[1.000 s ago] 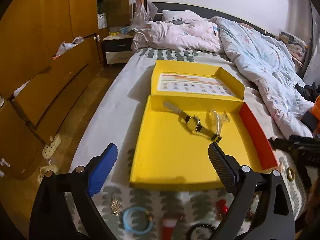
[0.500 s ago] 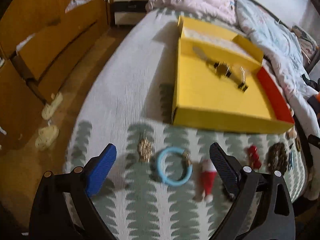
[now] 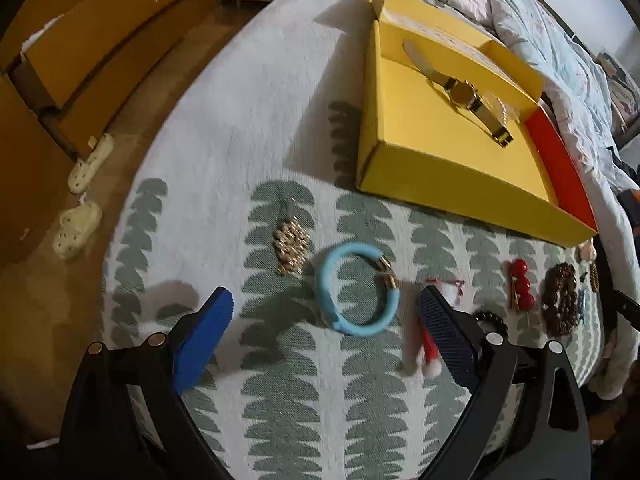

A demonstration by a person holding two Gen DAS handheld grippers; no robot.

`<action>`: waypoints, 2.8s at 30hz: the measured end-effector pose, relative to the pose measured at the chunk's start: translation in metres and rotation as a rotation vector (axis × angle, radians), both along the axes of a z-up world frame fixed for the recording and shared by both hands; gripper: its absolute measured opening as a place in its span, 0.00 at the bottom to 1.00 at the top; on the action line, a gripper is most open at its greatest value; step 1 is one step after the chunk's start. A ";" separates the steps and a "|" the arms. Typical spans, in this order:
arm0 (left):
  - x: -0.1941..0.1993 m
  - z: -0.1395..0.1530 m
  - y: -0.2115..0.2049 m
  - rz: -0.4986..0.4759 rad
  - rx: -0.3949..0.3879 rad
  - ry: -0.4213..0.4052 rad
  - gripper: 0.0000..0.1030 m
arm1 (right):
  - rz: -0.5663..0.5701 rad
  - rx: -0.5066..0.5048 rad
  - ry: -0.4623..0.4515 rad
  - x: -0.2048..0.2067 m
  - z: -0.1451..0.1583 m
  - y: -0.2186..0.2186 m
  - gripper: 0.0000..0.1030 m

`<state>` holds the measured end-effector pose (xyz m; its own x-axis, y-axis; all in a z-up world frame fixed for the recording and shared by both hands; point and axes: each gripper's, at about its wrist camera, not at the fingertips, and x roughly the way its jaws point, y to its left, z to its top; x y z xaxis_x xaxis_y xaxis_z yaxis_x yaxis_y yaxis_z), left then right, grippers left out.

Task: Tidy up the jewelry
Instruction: 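Withdraw both grippers from the box back over the remaining jewelry, then move left gripper to the light-blue bangle while right gripper moves to the blue hair clip, then close left gripper on the bangle while right gripper closes on the blue hair clip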

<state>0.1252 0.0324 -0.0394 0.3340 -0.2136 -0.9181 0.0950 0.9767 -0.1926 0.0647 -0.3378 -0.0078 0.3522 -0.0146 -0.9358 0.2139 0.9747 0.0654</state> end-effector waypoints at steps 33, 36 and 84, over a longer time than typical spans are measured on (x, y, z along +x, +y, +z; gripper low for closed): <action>0.004 -0.027 -0.026 -0.061 -0.050 0.124 0.69 | -0.028 0.067 0.100 0.002 -0.036 -0.022 0.66; 0.004 -0.028 -0.026 -0.059 -0.045 0.127 0.69 | -0.040 0.052 0.126 0.005 -0.045 -0.022 0.51; 0.004 -0.020 -0.026 -0.037 -0.036 0.077 0.12 | -0.026 -0.148 0.165 0.004 -0.045 -0.017 0.16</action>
<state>0.1288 0.0065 -0.0590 0.2537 -0.2575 -0.9324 0.1140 0.9652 -0.2355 0.0684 -0.3550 -0.0527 0.1924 -0.1636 -0.9676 0.2351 0.9650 -0.1164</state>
